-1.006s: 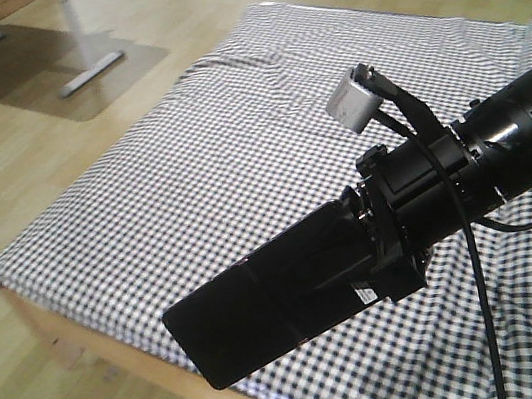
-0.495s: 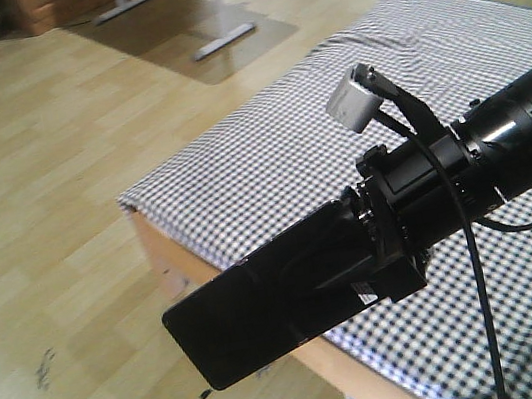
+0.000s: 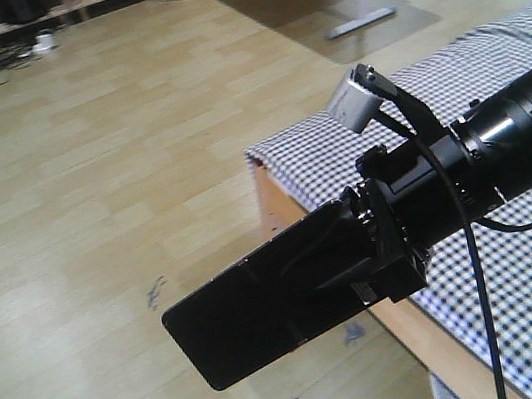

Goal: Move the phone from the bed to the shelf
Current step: 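Drive the base away from the bed holding the phone raised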

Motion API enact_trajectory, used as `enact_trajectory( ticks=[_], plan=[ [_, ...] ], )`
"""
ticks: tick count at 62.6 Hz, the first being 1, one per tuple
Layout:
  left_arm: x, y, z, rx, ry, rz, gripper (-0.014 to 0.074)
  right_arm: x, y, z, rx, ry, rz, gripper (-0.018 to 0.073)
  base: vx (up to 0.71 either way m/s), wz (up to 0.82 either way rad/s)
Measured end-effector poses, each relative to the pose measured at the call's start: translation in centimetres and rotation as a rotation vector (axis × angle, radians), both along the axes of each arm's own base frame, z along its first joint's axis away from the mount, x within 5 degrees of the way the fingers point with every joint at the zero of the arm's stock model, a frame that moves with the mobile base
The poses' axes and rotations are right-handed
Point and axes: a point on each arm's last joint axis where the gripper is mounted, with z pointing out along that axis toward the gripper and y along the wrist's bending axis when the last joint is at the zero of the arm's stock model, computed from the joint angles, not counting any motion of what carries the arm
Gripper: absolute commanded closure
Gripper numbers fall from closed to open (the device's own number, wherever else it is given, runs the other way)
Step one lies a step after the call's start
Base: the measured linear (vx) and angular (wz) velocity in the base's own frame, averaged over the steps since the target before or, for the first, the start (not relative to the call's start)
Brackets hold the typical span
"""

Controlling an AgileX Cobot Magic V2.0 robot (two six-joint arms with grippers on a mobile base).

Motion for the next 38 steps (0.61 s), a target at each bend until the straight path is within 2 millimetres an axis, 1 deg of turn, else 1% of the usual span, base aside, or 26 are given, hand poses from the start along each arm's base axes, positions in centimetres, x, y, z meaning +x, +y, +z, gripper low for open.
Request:
enact_trajectory(
  ticks=[21, 38],
  plan=[
    [0.00, 0.00, 0.00, 0.000, 0.000, 0.000, 0.0595, 0.00, 0.00, 0.00, 0.000, 0.000, 0.000, 0.0561, -0.14, 0.53],
    [0.00, 0.00, 0.00, 0.000, 0.000, 0.000, 0.0595, 0.00, 0.00, 0.00, 0.000, 0.000, 0.000, 0.0561, -0.11, 0.41]
  ],
)
